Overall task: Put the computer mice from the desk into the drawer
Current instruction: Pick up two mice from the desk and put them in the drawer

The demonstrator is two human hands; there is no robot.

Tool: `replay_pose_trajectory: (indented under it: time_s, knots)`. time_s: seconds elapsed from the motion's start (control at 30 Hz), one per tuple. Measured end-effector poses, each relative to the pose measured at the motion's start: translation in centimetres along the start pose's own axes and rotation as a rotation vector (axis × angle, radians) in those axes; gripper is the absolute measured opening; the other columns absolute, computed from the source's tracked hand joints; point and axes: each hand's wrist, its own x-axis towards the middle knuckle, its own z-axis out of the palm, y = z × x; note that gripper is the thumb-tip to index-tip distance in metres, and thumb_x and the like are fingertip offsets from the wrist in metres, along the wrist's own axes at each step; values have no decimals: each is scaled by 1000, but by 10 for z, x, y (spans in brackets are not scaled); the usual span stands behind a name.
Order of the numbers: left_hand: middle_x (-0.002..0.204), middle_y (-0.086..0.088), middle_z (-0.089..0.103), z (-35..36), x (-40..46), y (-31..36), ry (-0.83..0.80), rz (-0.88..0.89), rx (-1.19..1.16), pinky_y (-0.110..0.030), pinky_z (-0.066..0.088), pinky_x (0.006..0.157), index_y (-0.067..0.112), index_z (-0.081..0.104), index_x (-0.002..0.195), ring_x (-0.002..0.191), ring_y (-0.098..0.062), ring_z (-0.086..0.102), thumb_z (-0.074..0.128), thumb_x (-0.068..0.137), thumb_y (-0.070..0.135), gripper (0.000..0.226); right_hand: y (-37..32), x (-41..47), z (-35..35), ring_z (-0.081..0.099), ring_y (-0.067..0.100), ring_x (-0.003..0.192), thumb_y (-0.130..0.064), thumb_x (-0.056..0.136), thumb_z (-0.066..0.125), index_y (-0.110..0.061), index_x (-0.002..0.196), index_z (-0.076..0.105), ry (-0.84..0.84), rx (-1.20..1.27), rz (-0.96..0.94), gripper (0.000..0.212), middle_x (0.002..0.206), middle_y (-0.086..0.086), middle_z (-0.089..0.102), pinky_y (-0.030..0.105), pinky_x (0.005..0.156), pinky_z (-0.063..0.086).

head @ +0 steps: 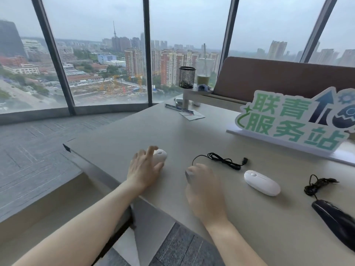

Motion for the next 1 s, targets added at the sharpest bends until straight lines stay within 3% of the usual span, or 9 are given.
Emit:
replay_pose_trajectory:
  time_s: [0.13,0.2,0.27,0.37,0.5,0.6,0.7,0.83,1.0]
  knots:
    - [111,-18,50,-65,-42,-62,161,-91,-122,-39,39,81,29,43,132,103,-34,50,62,85,37,52,-47,1,-12,51,18,115,-22,79,61,-34,115,60,-7,218,-104,38,130,-12,56,26,91,45]
    - [112,-17,48,-93,-60,-95,208,-171,-157,-38,38,79,30,45,130,104,-33,50,62,86,36,48,-81,5,-13,52,16,118,-24,80,61,-33,114,62,3,351,-113,36,128,-13,55,26,94,44]
    - [112,-15,46,-117,-77,-126,260,-254,-189,-39,39,81,29,47,128,110,-34,48,61,87,35,43,-116,5,-11,53,12,118,-22,80,62,-32,113,64,13,490,-118,34,126,-14,56,27,98,45]
    - [117,-19,44,-141,-99,-168,324,-393,-186,-44,42,86,27,47,127,110,-39,50,57,89,35,40,-160,0,-1,55,5,115,-13,83,65,-27,111,67,-23,675,-115,31,123,-13,57,17,94,47]
    - [124,-22,43,-150,-121,-215,346,-544,-119,-47,40,92,24,44,127,111,-39,47,54,87,29,42,-193,-9,33,56,2,111,-10,86,67,-27,109,67,-126,759,-104,29,119,-15,58,20,90,50]
    - [120,-25,45,-145,-130,-245,311,-651,-63,-47,38,94,20,43,129,107,-41,47,55,85,27,46,-203,-16,75,59,1,104,-10,86,66,-24,109,66,-239,750,-77,27,115,-12,60,14,87,48]
    - [121,-25,48,-127,-135,-265,225,-695,-16,-44,35,95,14,44,129,109,-40,45,54,86,22,45,-201,-26,135,59,8,106,-15,84,63,-27,109,65,-392,666,-18,27,113,-12,60,27,92,49]
    - [125,-16,45,-85,-139,-287,48,-766,-1,-41,40,86,18,39,128,109,-39,48,49,88,25,42,-189,-41,221,56,20,109,-15,83,59,-24,105,65,-601,389,53,25,111,-6,59,31,93,47]
    - [113,-13,47,-45,-142,-304,-57,-882,13,-41,49,81,21,41,117,96,-39,60,61,82,36,43,-173,-56,293,43,31,114,-20,88,51,-21,116,55,-867,-42,44,28,130,3,47,36,91,45]
